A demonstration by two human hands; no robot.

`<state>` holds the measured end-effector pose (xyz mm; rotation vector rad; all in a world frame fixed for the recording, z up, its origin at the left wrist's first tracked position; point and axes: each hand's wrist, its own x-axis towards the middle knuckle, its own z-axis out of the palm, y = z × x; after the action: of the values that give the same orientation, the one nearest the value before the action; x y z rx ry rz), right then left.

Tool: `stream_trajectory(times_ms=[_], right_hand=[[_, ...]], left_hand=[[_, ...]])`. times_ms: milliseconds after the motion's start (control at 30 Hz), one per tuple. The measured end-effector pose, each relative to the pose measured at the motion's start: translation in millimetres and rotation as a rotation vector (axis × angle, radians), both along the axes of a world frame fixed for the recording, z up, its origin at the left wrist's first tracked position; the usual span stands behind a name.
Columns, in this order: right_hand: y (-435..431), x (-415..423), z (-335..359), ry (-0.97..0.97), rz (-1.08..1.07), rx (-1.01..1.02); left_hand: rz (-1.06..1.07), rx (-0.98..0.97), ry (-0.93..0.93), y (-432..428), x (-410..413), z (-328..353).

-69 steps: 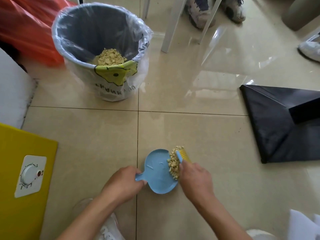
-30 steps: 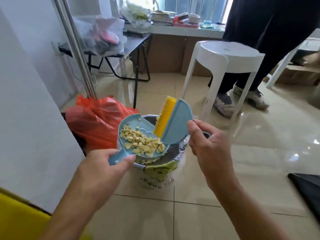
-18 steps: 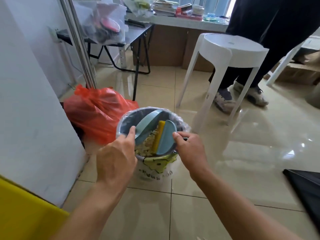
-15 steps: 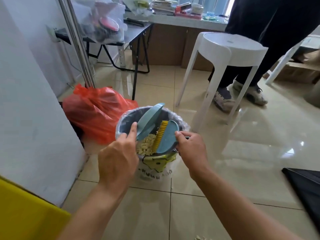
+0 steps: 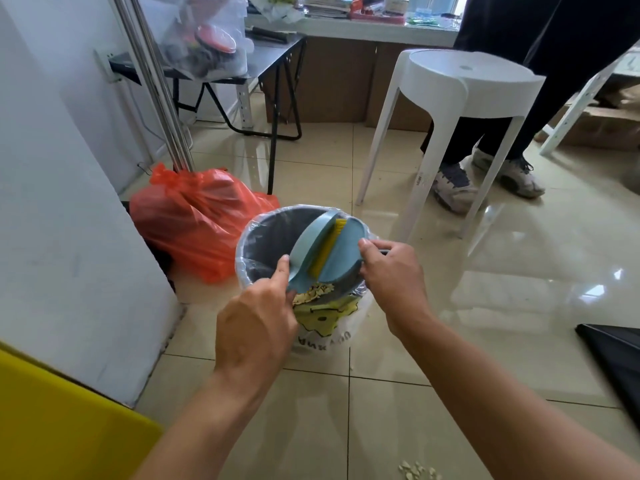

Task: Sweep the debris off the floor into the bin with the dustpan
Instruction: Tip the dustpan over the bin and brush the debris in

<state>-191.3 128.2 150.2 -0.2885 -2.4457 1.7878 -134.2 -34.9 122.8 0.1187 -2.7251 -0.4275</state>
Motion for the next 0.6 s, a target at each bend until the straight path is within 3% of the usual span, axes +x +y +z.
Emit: stream_trajectory(times_ms=[100, 300, 467, 600], right_hand=[[4, -2, 5, 0.047, -0.001, 0.020], [-1, 3, -3, 0.055, 0.110, 0.259], [-8, 3, 4, 0.170, 0.059, 0.161], [-8, 5, 16, 0.266, 0.047, 0.127]], left_hand=[[0.031, 0.089, -0.029, -5, 9, -1], [0.027, 0.218, 0.060, -9, 4, 18], [0.026, 0.246, -0.072, -4, 11, 11], [0.073, 0.355, -0.050, -10, 24, 7]])
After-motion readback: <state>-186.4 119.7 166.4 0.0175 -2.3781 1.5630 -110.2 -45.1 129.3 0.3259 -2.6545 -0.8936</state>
